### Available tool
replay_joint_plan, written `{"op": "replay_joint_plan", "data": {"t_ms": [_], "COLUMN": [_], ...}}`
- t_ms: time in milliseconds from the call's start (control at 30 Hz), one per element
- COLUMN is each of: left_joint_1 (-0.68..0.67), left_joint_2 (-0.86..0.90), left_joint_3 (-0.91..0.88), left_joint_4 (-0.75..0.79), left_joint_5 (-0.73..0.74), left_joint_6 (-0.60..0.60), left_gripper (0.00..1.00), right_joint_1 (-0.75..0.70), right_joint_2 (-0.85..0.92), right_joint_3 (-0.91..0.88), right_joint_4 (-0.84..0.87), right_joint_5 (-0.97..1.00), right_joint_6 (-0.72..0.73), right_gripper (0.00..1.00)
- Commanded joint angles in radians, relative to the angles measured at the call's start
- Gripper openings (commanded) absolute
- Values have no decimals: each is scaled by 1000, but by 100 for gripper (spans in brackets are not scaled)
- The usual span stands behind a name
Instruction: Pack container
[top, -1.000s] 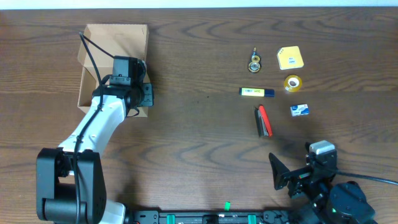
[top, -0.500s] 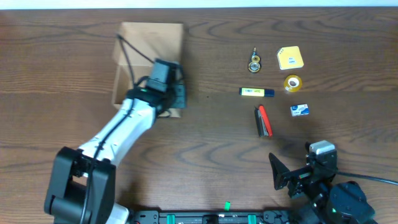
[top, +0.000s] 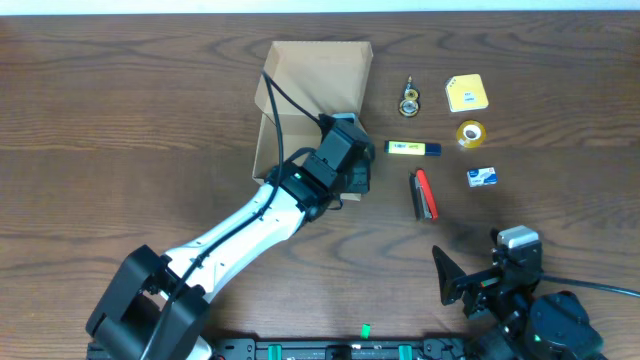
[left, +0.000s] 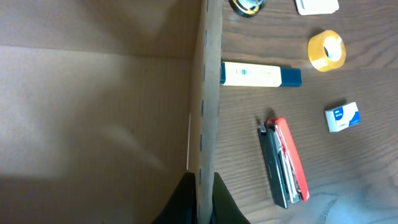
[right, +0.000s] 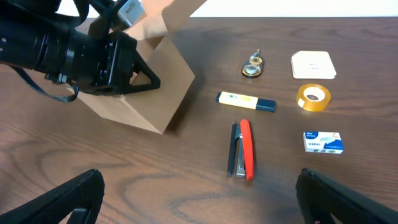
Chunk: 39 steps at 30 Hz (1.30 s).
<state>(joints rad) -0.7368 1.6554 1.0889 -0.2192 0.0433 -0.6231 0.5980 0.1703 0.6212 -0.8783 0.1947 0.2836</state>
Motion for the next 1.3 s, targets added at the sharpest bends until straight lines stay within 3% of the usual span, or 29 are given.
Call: {"op": "replay_joint_plan", "data": {"t_ms": [0,33,67,100,167,367,500,733,867,1067,1267], "left_joint_1": [-5,-5,-4,-3,-3,-3,-3,5,49,205,401], "left_joint_2": [9,9,9,9,9,-6,-77,-274,-312,-280,-235], "left_joint_3": [14,14,14,14,14,28,67,105,105,97,45], "left_joint_4": [8,11,16,24,44,66,37,-99,-233,-395,-394], "left_joint_5": [-35,-35,-36,-36,-36,-35,-63,-271,-369,-254,-10], "left_joint_6": [-58,-59,-58,-58,-58,-26,96,394,461,485,622], "left_gripper": [6,8,22,50,97,96,95,95,96,95,95], "right_joint_1": [10,10,10,10,10,10,10,10,10,10,10], "right_joint_2": [3,3,3,3,3,3,3,3,3,3,3], "right_joint_3": [13,13,13,13,13,13,13,13,13,13,13], "right_joint_4": [-2,-2,-2,-2,-2,-2,-2,-2,-2,-2,-2], "right_joint_5": [4,4,4,4,4,4,4,4,4,4,4], "right_joint_6": [-8,-8,-8,-8,-8,-8,-8,-8,-8,-8,-8], "right_gripper": [99,99,99,99,99,99,99,99,99,99,99]}}
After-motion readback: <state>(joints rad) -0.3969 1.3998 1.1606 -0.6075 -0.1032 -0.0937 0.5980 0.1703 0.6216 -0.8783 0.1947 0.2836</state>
